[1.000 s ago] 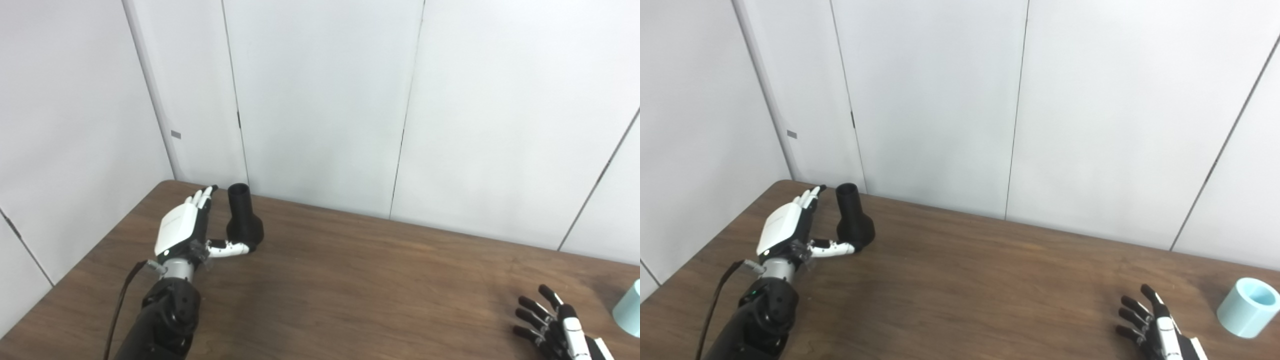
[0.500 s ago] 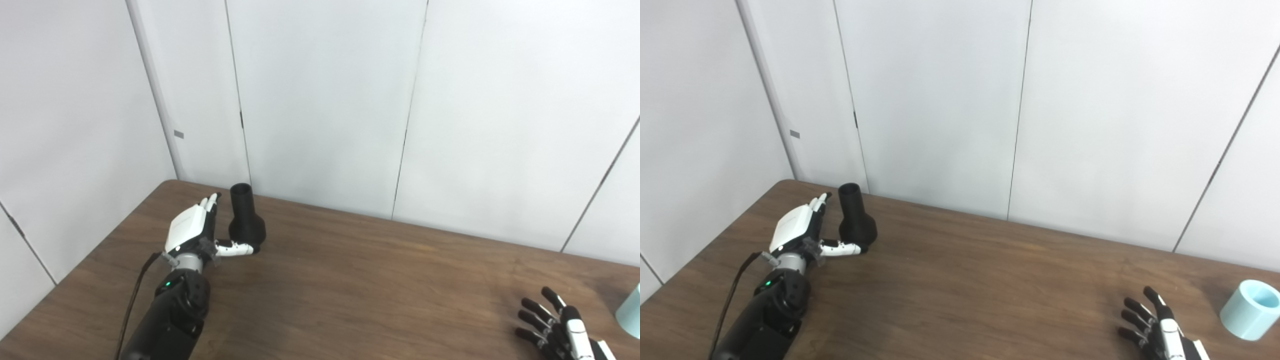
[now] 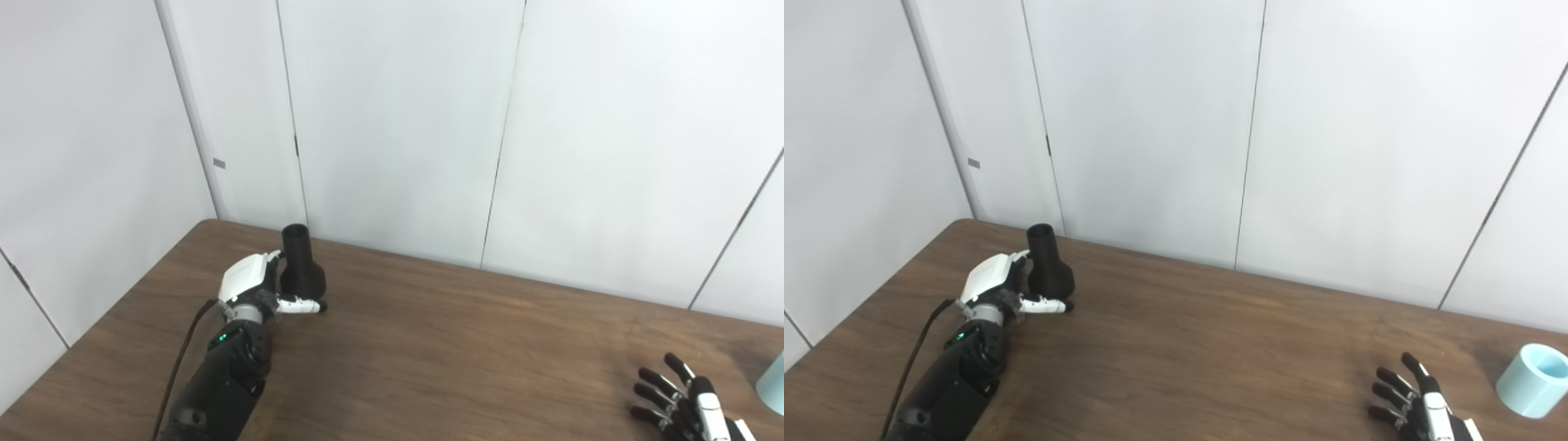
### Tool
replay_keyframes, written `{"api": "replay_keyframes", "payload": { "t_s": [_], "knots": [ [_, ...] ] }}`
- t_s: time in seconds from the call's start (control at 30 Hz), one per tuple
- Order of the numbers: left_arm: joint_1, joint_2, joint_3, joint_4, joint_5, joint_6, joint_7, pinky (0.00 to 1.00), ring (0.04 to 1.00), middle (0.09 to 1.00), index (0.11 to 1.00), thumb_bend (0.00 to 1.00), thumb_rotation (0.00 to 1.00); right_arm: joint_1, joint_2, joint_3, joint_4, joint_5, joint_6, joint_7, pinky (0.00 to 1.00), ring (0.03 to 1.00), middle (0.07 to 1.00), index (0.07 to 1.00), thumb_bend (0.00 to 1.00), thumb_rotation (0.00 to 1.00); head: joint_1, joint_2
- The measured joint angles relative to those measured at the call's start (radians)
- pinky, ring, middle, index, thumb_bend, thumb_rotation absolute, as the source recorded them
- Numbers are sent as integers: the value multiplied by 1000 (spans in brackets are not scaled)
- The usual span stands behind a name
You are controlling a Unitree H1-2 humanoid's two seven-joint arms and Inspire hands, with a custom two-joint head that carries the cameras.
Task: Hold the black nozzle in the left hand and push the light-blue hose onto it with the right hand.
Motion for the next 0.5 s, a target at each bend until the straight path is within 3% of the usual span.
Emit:
{"api": "replay_keyframes", "payload": {
  "t_s": [0.23, 0.5],
  "knots": [
    [-25, 0, -14, 48, -1, 1, 2, 1000, 953, 921, 878, 1000, 322, 5, -1, 2, -13, -2, 11, 0, 692, 811, 827, 947, 307, 1000, -2, 11],
    [-49, 1, -22, 80, 1, 4, 11, 901, 909, 889, 845, 1000, 335, 8, -1, 5, -17, -5, 8, 0, 701, 808, 826, 938, 297, 1000, -2, 18]
  ]
}}
